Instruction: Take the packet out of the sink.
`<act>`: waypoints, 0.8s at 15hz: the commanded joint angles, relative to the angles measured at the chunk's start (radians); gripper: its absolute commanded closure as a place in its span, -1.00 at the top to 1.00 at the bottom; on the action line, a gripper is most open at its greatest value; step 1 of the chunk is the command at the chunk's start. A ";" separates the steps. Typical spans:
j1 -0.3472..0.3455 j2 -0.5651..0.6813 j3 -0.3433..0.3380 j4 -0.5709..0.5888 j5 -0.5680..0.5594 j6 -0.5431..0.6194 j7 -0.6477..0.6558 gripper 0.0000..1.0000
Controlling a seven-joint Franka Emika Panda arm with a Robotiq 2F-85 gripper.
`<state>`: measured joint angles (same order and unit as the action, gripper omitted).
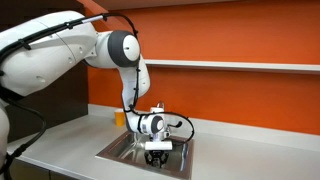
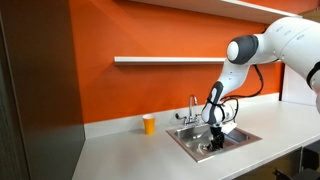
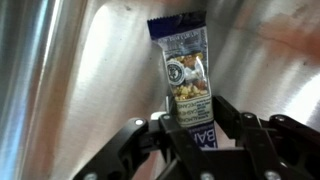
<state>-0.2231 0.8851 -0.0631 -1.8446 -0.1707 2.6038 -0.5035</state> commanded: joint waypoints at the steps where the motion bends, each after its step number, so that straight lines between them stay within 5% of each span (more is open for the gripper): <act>1: -0.031 0.018 0.025 0.034 -0.017 -0.036 -0.020 -0.75; 12: -0.007 -0.041 0.017 0.021 -0.010 -0.133 0.017 -0.79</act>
<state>-0.2250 0.8869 -0.0569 -1.8157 -0.1706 2.5371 -0.5019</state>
